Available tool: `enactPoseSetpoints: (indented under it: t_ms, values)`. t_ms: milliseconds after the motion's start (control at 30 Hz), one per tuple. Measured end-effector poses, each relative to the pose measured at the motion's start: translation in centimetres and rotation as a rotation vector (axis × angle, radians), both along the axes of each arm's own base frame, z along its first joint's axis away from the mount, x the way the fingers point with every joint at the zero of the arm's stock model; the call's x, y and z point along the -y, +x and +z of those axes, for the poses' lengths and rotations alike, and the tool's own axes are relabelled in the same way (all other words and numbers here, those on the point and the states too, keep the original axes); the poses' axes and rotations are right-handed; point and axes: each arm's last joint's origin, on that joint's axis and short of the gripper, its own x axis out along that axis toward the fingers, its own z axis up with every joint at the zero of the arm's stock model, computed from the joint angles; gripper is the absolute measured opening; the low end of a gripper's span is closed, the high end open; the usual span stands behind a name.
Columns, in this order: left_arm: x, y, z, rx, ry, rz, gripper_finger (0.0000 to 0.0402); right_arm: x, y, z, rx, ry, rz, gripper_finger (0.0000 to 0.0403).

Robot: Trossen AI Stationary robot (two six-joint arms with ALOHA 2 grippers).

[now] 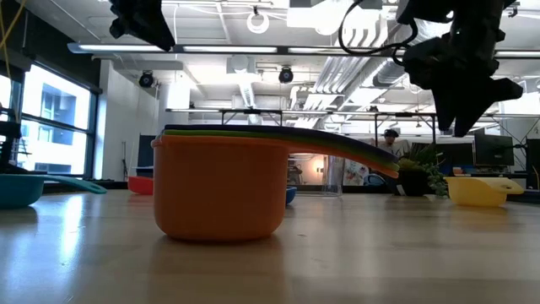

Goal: Nest measuring cups in basket
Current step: Stack the yellow measuring cup in the dark blue measuring cup

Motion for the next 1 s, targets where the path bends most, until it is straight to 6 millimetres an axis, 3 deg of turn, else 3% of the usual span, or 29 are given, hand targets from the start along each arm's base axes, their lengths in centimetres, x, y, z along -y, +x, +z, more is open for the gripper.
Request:
enactPoseSetpoints:
  t_ms: [267,1000]
  values:
    - [-0.1,0.0,0.0,0.014,-0.018,0.024,0.0088,0.2,-0.1,-0.3,-0.049,-0.083,0.009,0.0145]
    - [-0.1,0.0,0.0,0.01,-0.012,0.021,0.0088,0.3,2.7,-5.1,-0.315,-0.06,0.015,0.0145]
